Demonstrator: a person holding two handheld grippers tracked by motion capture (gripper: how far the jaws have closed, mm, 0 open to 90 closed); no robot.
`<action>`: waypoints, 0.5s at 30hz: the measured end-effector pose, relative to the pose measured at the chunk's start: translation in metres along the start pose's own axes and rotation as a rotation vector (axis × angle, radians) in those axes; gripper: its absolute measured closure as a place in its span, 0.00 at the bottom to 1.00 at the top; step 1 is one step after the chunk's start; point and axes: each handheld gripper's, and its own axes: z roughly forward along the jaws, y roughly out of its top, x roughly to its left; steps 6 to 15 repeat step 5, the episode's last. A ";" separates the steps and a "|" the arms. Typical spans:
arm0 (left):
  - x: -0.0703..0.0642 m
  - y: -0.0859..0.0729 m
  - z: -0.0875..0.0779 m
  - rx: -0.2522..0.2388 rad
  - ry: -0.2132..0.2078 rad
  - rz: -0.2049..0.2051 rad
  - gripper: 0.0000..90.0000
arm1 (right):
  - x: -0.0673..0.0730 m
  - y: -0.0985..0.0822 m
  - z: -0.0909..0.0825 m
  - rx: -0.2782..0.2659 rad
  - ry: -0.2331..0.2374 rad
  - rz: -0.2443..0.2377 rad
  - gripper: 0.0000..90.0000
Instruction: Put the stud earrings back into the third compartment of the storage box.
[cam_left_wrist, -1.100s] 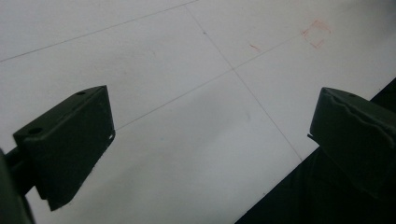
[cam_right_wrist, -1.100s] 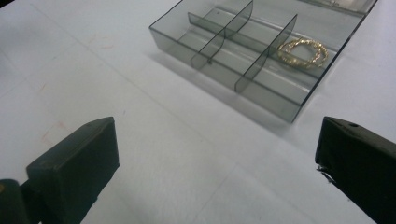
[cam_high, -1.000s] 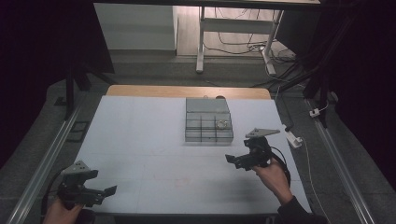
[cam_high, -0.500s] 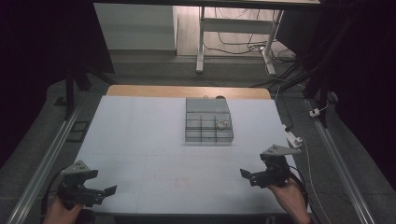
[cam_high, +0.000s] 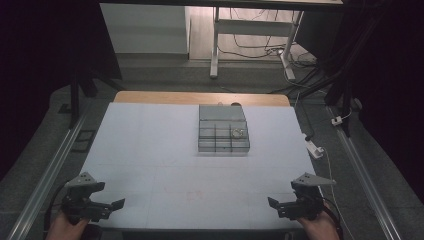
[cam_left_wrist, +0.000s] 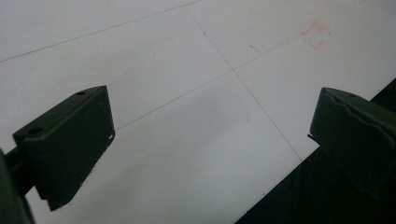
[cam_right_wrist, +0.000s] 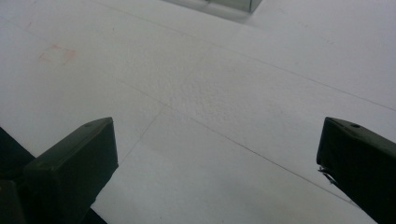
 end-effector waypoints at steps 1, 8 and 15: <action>0.000 0.000 0.000 -0.001 0.000 0.000 0.00 | -0.001 -0.001 -0.001 0.002 0.000 0.006 0.00; 0.000 0.001 0.000 0.001 -0.003 0.001 0.00 | -0.002 -0.003 -0.003 0.005 -0.006 0.030 0.00; 0.000 0.001 0.000 0.001 -0.003 0.001 0.00 | -0.002 -0.003 -0.003 0.005 -0.006 0.030 0.00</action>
